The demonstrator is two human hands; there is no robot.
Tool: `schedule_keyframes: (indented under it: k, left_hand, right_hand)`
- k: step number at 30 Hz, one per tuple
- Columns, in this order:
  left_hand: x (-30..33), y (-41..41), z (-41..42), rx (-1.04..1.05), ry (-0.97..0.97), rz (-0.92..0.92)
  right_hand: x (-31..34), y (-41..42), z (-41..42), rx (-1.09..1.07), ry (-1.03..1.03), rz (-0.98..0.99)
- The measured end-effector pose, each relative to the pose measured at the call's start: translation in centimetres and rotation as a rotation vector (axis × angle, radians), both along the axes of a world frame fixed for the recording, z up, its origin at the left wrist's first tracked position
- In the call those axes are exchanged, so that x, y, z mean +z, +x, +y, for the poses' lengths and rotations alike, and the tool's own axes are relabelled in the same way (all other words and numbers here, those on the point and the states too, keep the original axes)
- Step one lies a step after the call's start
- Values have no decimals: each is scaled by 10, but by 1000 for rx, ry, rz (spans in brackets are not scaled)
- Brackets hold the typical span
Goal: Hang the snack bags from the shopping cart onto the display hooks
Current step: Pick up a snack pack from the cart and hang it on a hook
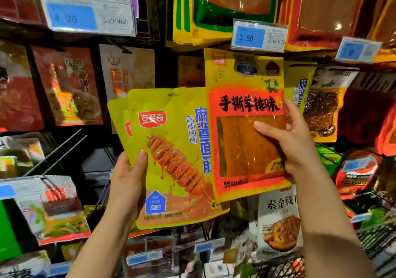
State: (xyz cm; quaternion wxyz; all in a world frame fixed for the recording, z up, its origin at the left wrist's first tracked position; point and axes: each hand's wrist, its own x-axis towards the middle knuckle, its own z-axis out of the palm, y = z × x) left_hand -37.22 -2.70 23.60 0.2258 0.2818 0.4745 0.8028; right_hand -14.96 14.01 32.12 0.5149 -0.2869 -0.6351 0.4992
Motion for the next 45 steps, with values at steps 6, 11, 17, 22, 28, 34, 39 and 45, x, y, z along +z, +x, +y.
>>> schedule_keyframes:
  k: [6, 11, 17, 22, 28, 34, 39, 45]
  left_hand:
    - [0, -4, 4, 0, -2, 4]
    - [0, -10, 7, -34, 14, -1]
    - [0, -10, 14, -62, 11, 0]
    - [5, -5, 18, -80, -7, -16]
    - [7, -3, 12, -69, 7, -28]
    - [8, 0, 6, -75, 30, -48]
    - [6, 2, -1, -78, 41, -20]
    - [3, 2, -2, -85, -3, -37]
  right_hand:
    - [22, 4, 4, 44, 25, -61]
    - [19, 14, 6, 56, 32, -62]
    - [-1, 26, 5, 29, 10, -24]
    - [15, 17, 5, 34, 26, -24]
    - [40, 17, 7, 45, 10, -103]
    - [38, 27, 0, 64, 42, -109]
    - [15, 35, -12, 45, 33, -69]
    - [18, 27, -11, 51, 62, -20]
